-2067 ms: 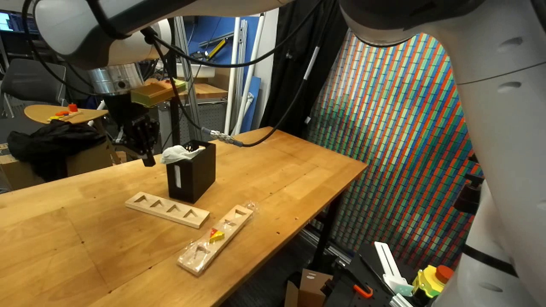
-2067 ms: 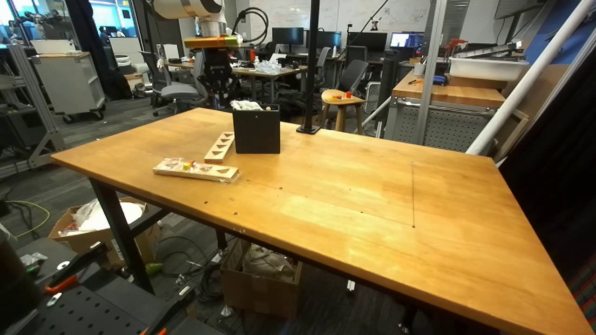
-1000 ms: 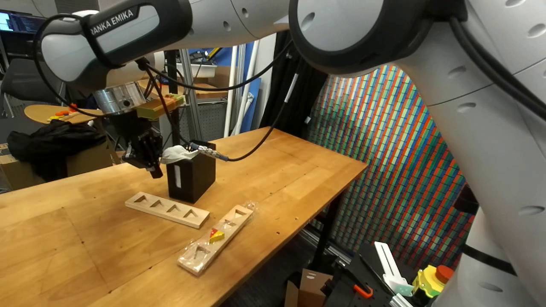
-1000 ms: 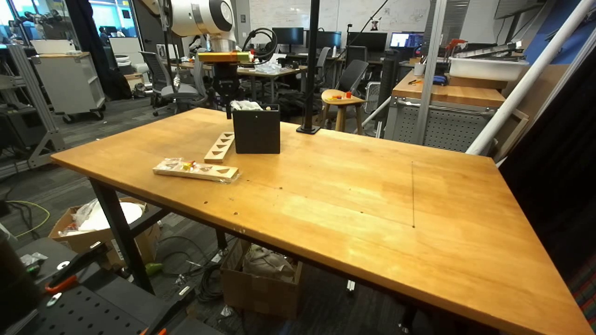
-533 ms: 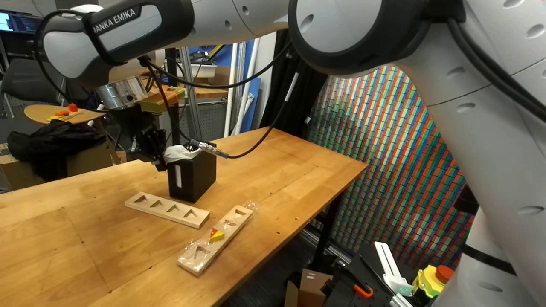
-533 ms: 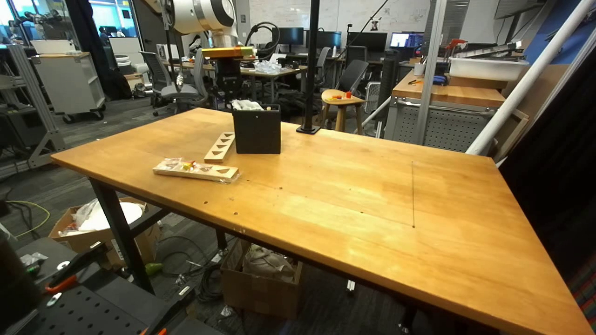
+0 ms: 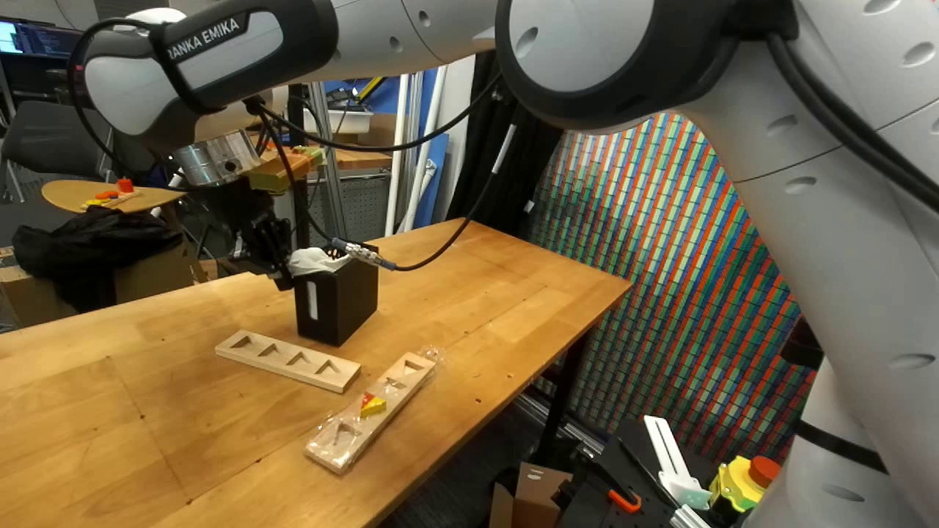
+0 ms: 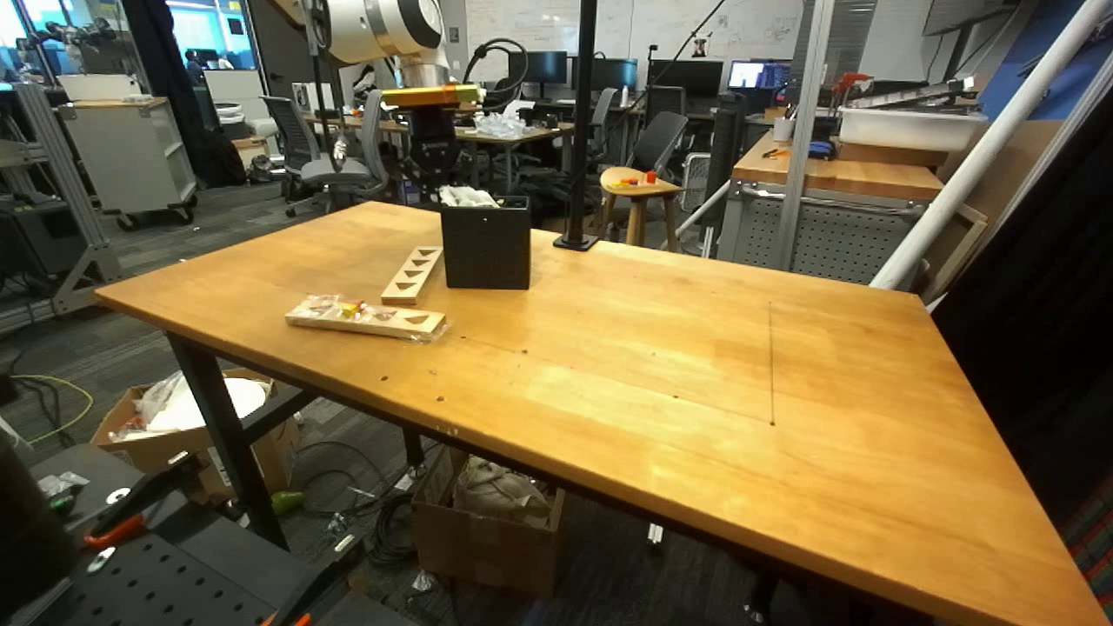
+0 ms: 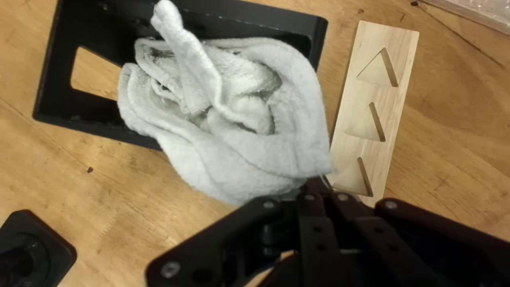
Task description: Place the white towel inside the black basket
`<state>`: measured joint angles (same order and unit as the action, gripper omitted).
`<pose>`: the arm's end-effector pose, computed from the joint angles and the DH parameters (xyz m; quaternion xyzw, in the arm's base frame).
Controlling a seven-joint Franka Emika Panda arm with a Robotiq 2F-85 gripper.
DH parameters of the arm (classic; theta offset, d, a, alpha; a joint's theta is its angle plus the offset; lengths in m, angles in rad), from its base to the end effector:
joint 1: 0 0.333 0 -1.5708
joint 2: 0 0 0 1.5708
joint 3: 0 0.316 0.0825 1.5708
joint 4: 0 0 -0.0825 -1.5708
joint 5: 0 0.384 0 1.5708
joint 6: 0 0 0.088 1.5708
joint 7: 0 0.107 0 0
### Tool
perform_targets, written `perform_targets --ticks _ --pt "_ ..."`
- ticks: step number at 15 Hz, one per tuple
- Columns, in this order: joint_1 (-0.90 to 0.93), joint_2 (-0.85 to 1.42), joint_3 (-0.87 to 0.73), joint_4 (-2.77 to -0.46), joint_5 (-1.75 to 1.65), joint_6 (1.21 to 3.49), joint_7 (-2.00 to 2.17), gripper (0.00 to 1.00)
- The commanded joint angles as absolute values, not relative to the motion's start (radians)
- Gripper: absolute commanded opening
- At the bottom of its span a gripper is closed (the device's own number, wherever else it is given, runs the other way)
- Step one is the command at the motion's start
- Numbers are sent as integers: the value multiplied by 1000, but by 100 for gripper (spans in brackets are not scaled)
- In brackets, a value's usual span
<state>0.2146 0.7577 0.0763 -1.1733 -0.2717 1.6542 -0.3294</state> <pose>0.7031 0.1674 0.3238 0.9308 0.3225 -0.1382 0.1023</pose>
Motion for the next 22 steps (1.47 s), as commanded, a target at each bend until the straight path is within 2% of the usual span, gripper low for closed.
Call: perform_targets --ticks 1,22 --pt "215 754 71 -1146 -304 1623 -345 0" --pt "162 667 46 -1212 -349 1647 -319 0"
